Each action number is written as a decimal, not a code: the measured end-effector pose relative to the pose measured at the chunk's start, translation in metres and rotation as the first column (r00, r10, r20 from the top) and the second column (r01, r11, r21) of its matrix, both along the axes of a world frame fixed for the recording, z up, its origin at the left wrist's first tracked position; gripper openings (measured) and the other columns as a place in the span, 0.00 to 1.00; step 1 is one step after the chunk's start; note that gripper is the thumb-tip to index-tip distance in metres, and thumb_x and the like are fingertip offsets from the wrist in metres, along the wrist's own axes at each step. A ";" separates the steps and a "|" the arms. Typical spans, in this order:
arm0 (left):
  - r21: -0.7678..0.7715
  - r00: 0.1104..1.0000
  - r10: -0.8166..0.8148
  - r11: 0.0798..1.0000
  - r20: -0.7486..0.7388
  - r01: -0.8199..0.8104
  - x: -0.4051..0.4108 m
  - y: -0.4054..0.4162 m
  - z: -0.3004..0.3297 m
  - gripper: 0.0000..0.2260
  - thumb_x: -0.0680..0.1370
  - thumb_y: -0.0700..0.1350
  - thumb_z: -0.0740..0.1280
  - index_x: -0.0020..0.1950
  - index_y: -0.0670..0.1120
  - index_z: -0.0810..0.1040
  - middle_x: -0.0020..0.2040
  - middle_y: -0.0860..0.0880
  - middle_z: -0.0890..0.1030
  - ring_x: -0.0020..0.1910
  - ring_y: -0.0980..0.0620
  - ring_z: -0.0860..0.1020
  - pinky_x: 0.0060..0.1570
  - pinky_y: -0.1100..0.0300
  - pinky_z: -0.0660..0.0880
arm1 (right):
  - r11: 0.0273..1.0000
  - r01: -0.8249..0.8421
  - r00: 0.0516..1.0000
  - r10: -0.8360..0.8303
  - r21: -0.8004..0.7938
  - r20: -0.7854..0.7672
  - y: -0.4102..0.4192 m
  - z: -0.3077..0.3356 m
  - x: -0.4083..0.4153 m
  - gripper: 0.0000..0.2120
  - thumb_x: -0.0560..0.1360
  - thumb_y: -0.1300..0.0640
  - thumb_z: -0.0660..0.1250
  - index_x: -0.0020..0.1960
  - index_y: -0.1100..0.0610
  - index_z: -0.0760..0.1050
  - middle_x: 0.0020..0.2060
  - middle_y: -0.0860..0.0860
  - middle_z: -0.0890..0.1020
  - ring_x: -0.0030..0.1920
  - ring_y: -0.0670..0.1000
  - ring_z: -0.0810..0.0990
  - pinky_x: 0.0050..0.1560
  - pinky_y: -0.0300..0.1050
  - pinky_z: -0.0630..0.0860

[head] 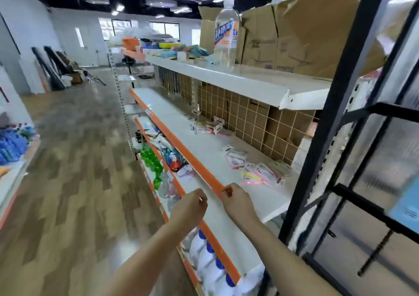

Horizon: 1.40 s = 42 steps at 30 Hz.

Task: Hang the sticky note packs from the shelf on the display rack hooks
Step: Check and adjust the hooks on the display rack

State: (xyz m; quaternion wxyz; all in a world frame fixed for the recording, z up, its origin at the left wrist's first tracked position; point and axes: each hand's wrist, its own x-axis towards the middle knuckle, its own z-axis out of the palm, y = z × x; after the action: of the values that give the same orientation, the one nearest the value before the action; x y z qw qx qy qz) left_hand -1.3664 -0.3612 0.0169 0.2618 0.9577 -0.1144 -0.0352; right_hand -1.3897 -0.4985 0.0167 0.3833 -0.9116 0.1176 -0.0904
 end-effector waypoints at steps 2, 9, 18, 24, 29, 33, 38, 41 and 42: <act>0.016 1.000 -0.003 1.000 0.001 0.003 0.021 -0.008 -0.002 0.12 0.80 0.42 0.55 0.58 0.48 0.75 0.55 0.47 0.80 0.52 0.48 0.78 0.48 0.57 0.75 | 0.999 0.030 0.999 -0.030 0.037 -0.013 -0.004 -0.006 0.020 0.10 0.79 0.58 0.58 0.56 0.61 0.75 0.54 0.56 0.80 0.54 0.56 0.78 0.52 0.46 0.73; 0.035 0.997 -0.054 0.998 0.062 0.051 0.080 -0.035 -0.012 0.11 0.80 0.44 0.56 0.58 0.47 0.75 0.55 0.45 0.80 0.54 0.44 0.77 0.49 0.56 0.75 | 0.979 0.167 0.986 -0.163 0.119 -0.038 -0.023 -0.021 0.076 0.12 0.78 0.61 0.59 0.60 0.59 0.74 0.57 0.55 0.80 0.59 0.55 0.77 0.54 0.44 0.71; -0.021 0.987 -0.160 0.987 0.032 0.161 0.150 -0.083 -0.033 0.11 0.79 0.43 0.58 0.58 0.48 0.75 0.56 0.46 0.79 0.55 0.45 0.76 0.49 0.56 0.73 | 0.901 0.408 0.908 -0.418 0.149 0.035 -0.054 -0.033 0.125 0.13 0.76 0.67 0.59 0.59 0.61 0.75 0.58 0.58 0.77 0.59 0.58 0.74 0.59 0.47 0.70; -0.029 0.948 -0.302 0.952 0.102 0.306 0.207 -0.114 -0.037 0.12 0.78 0.41 0.61 0.61 0.45 0.74 0.57 0.44 0.77 0.59 0.43 0.73 0.53 0.53 0.71 | 0.812 0.583 0.813 -0.583 0.020 -0.016 -0.077 -0.041 0.161 0.20 0.77 0.63 0.60 0.68 0.63 0.66 0.66 0.61 0.68 0.66 0.61 0.65 0.65 0.51 0.64; 0.000 0.902 -0.418 0.907 0.103 0.420 0.251 -0.135 -0.047 0.18 0.77 0.44 0.66 0.65 0.44 0.70 0.63 0.43 0.73 0.63 0.42 0.68 0.57 0.51 0.70 | 0.729 0.656 0.711 -0.683 -0.196 -0.163 -0.088 -0.054 0.184 0.26 0.78 0.50 0.62 0.71 0.61 0.60 0.71 0.61 0.61 0.72 0.62 0.58 0.70 0.55 0.60; 0.018 0.851 -0.510 0.859 0.124 0.512 0.277 -0.148 -0.060 0.20 0.77 0.42 0.65 0.68 0.45 0.68 0.68 0.43 0.69 0.67 0.42 0.66 0.63 0.53 0.65 | 0.697 0.638 0.682 -0.708 -0.327 -0.180 -0.085 -0.068 0.193 0.30 0.78 0.48 0.63 0.72 0.59 0.56 0.72 0.60 0.61 0.73 0.62 0.57 0.72 0.55 0.57; 0.106 0.831 -0.536 0.844 0.147 0.526 0.295 -0.155 -0.080 0.31 0.74 0.61 0.64 0.71 0.47 0.64 0.70 0.46 0.68 0.70 0.45 0.64 0.67 0.53 0.61 | 0.647 0.657 0.660 -0.742 -0.388 -0.119 -0.086 -0.075 0.195 0.28 0.77 0.46 0.63 0.71 0.57 0.60 0.70 0.57 0.66 0.72 0.58 0.61 0.71 0.53 0.61; 0.204 0.829 -0.520 0.851 0.205 0.484 0.300 -0.154 -0.087 0.31 0.74 0.64 0.63 0.71 0.48 0.63 0.68 0.47 0.68 0.68 0.45 0.65 0.64 0.53 0.63 | 0.597 0.675 0.611 -0.782 -0.435 -0.124 -0.080 -0.074 0.196 0.28 0.75 0.49 0.66 0.70 0.59 0.62 0.68 0.57 0.68 0.69 0.58 0.65 0.69 0.53 0.63; 0.264 0.811 -0.537 0.837 0.234 0.479 0.301 -0.154 -0.087 0.27 0.75 0.58 0.64 0.70 0.48 0.63 0.67 0.46 0.68 0.67 0.45 0.65 0.63 0.53 0.63 | 0.571 0.671 0.593 -0.796 -0.474 -0.119 -0.074 -0.072 0.197 0.28 0.74 0.50 0.68 0.69 0.61 0.65 0.65 0.58 0.71 0.66 0.59 0.69 0.66 0.55 0.67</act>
State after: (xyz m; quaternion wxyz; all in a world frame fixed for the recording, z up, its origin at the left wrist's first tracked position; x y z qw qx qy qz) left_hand -1.0650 -0.5155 -0.0700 0.1286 0.9064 -0.4012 0.0298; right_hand -1.1929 -0.5727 -0.0554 0.1002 -0.8337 0.5308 -0.1151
